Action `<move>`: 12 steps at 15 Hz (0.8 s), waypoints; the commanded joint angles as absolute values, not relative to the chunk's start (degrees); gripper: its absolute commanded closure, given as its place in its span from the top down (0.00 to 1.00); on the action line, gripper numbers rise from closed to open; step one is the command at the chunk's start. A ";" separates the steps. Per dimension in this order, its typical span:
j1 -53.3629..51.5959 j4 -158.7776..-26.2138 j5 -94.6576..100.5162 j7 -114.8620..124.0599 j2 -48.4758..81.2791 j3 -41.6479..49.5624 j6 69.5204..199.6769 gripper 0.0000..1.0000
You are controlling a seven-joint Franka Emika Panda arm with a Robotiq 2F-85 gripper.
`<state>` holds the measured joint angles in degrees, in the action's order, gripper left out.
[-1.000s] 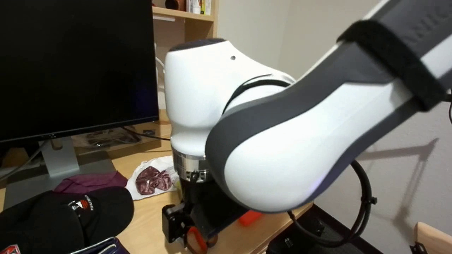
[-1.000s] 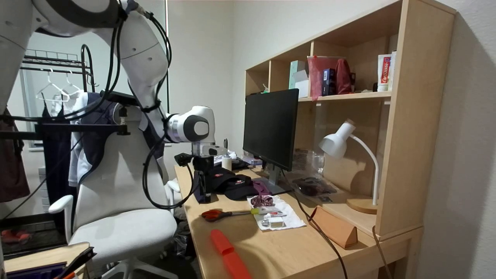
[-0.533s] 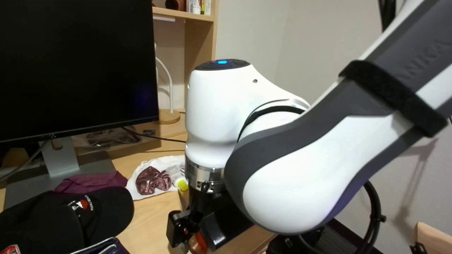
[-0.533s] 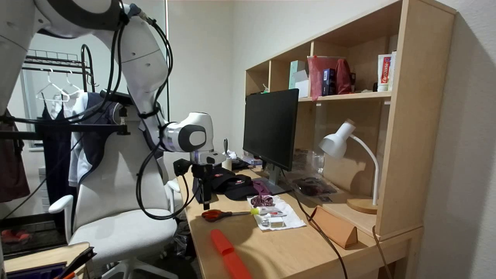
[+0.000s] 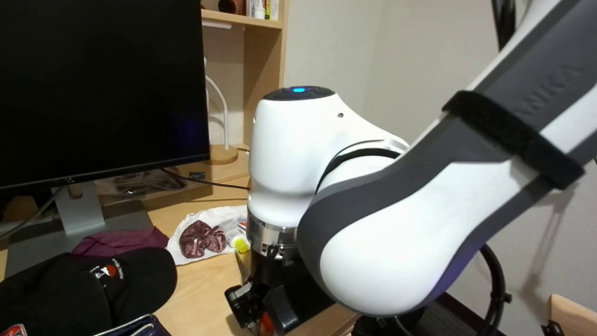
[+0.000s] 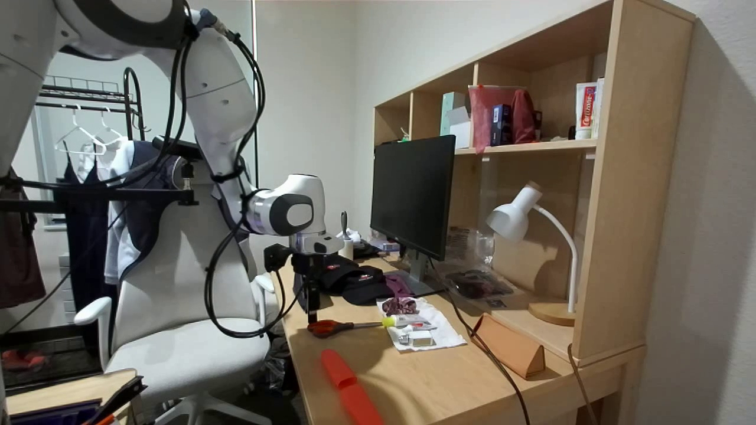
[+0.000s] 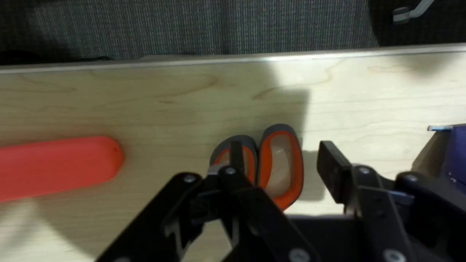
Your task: Move the scissors to the right
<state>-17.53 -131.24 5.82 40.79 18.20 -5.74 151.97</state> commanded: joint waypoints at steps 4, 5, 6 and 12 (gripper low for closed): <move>-17.70 -129.02 5.85 39.11 19.78 -4.47 150.10 0.19; -17.72 -128.39 5.96 38.94 20.25 -4.28 149.52 0.12; -17.61 -127.77 5.85 38.48 20.80 -4.26 149.21 0.09; -17.87 -123.76 5.83 37.12 24.03 -3.65 146.55 0.50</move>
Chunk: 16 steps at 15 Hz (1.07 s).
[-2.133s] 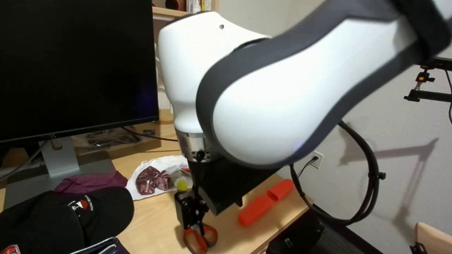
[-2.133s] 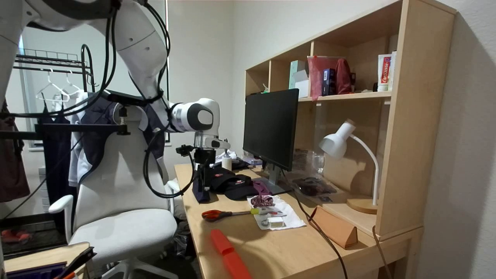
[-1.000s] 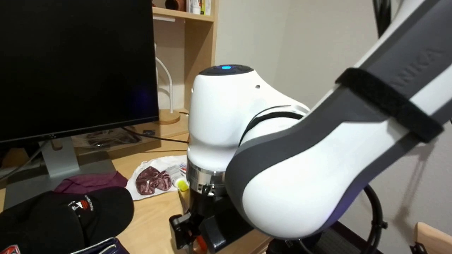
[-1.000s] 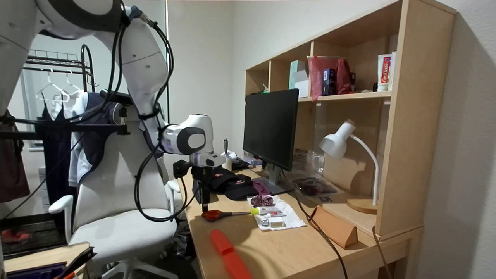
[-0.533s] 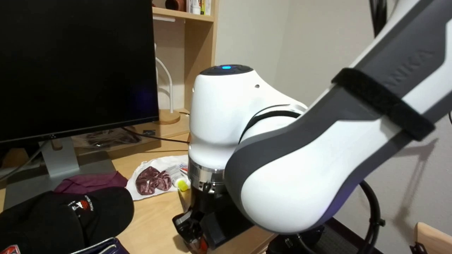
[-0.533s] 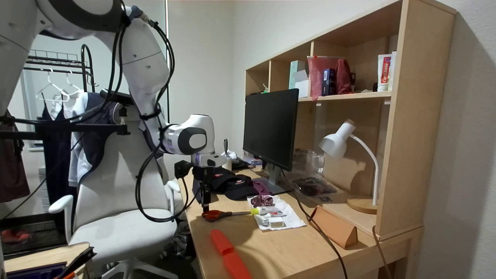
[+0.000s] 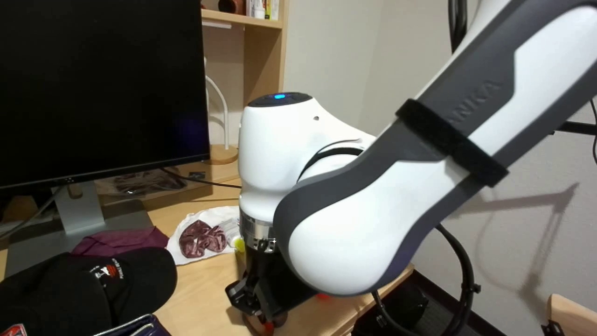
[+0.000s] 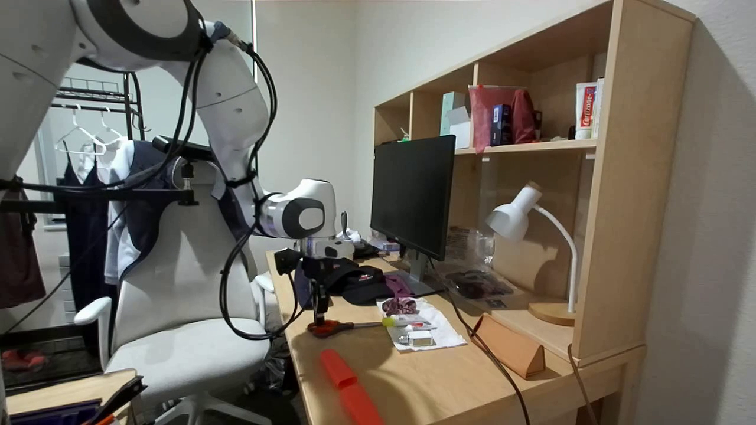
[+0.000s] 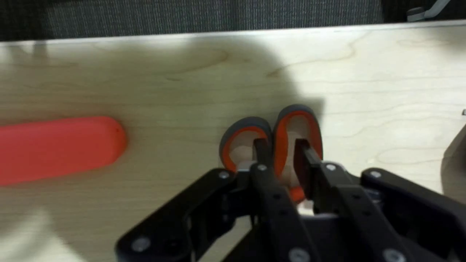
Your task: Move the scissors to the right
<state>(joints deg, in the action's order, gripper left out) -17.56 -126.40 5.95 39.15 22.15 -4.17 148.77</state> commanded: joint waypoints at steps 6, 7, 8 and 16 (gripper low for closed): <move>-17.99 -120.69 5.82 36.00 26.31 -3.21 143.91 0.37; -18.02 -120.42 5.76 35.85 26.55 -3.16 143.80 0.41; -18.03 -120.29 5.69 35.72 26.77 -3.11 143.82 0.39; -17.81 -120.56 4.99 35.42 26.54 -3.31 144.48 0.40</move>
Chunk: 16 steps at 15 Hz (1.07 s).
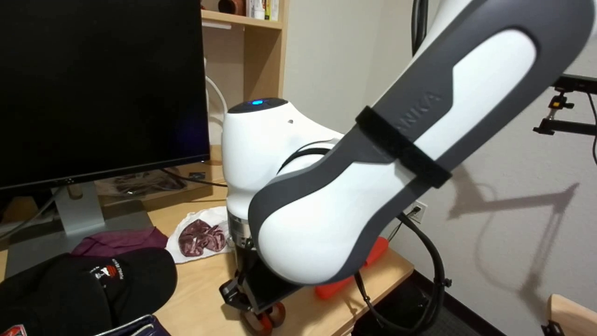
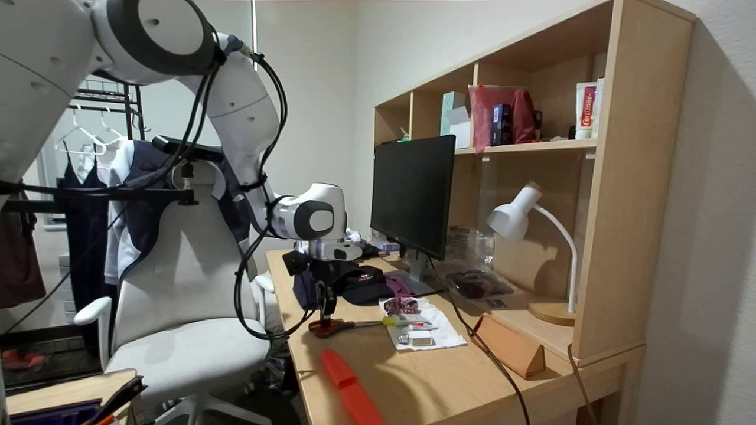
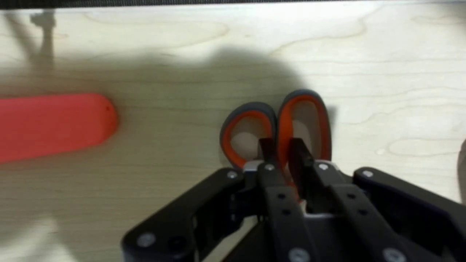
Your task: Move the scissors to the right
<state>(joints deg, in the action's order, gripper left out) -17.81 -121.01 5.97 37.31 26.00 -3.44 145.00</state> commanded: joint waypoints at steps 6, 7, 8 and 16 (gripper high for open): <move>-17.49 -121.11 4.19 35.14 27.52 -3.56 144.77 0.35; -17.38 -121.28 3.92 35.03 27.83 -3.66 144.99 0.21; -17.25 -121.45 3.60 34.85 28.13 -3.80 145.12 0.14; -16.32 -124.23 -0.39 33.41 24.31 -4.68 145.02 0.11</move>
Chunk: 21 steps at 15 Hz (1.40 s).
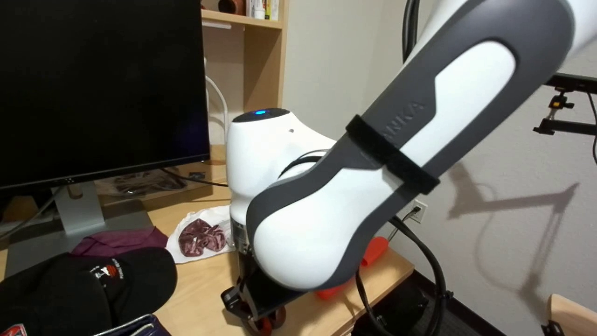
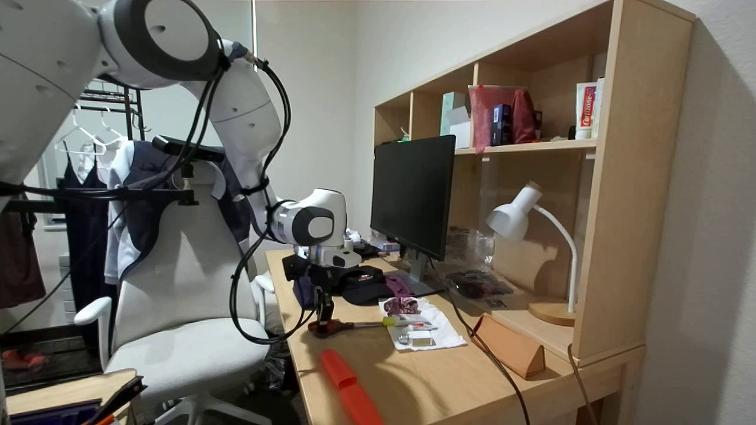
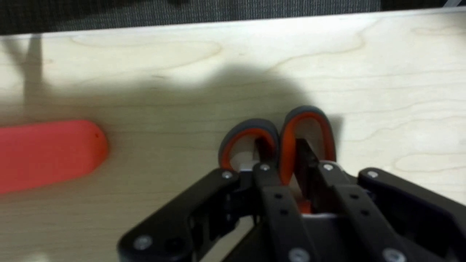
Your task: Move the scissors to the right
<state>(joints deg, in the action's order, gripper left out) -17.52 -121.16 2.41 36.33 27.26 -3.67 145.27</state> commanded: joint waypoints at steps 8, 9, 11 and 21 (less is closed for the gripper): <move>-16.64 -135.31 -1.86 33.36 9.29 -6.23 140.21 0.11; -16.29 -136.29 -2.13 32.83 7.65 -6.59 139.97 0.12; -16.38 -133.69 -0.27 34.01 10.89 -6.50 140.93 0.20; -15.85 -133.87 2.78 44.66 8.88 -4.97 137.71 0.12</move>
